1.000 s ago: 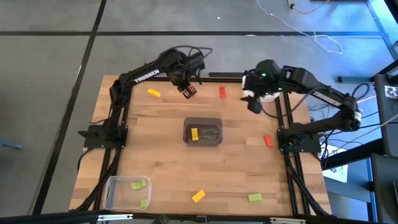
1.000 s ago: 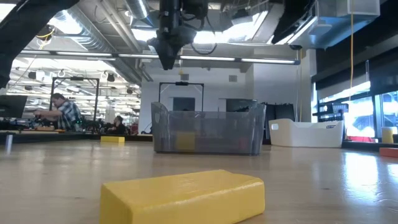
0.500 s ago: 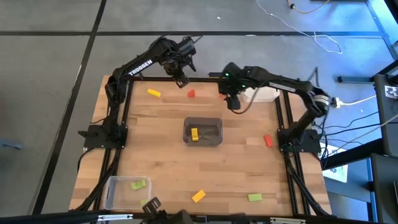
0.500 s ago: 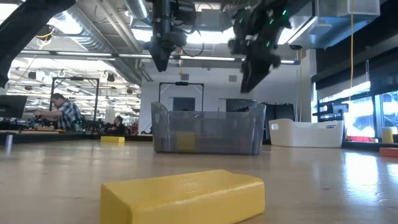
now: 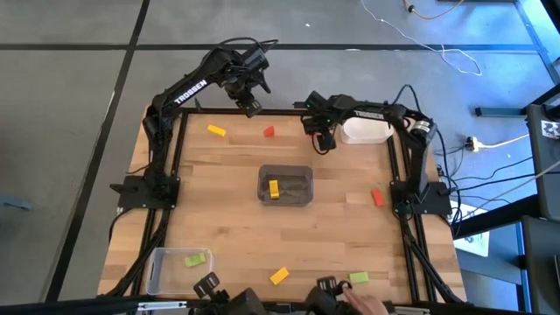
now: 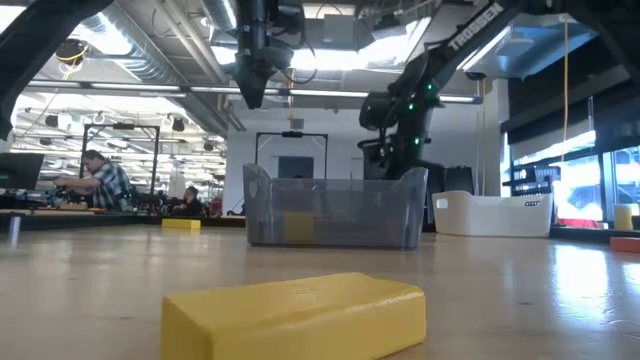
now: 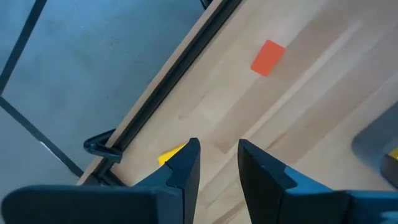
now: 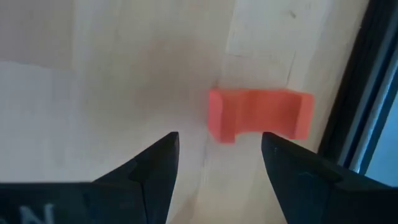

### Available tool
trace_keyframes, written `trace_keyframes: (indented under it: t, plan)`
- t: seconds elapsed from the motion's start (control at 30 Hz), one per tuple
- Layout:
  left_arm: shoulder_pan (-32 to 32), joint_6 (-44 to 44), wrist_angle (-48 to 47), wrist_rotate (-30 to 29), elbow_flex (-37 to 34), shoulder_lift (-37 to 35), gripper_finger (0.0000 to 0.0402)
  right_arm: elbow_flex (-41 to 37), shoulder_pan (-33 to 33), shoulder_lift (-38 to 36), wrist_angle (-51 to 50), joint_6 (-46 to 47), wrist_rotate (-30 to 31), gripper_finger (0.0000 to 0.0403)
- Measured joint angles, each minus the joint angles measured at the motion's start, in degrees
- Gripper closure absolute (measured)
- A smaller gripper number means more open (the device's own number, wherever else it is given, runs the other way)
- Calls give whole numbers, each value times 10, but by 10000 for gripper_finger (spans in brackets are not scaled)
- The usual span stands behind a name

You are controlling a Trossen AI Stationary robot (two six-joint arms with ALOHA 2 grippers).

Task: Sort & place blocks by color
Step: Put the top right orange block into the white bin

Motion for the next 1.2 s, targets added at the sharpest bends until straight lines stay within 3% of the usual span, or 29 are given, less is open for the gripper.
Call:
trace_keyframes:
  t: [0.27,0.43,0.63,0.8,0.87,1.03,1.2]
  plan:
    - [-1,8,1,2,0,0,303,0,-3,25,43,-48,-5,176]
    - [-1,9,1,2,0,0,303,0,-3,40,44,-53,-16,204]
    - [-1,21,1,2,0,0,303,0,-3,53,55,-52,-18,255]
    - [-1,22,1,2,0,0,303,3,-2,52,46,-9,-12,340]
    - [-1,22,1,2,0,0,303,15,-1,52,23,9,-9,367]
    - [-1,25,1,7,0,0,303,68,-1,55,-73,57,-14,367]
    - [-1,74,1,67,0,1,303,132,-1,54,-171,81,-14,367]
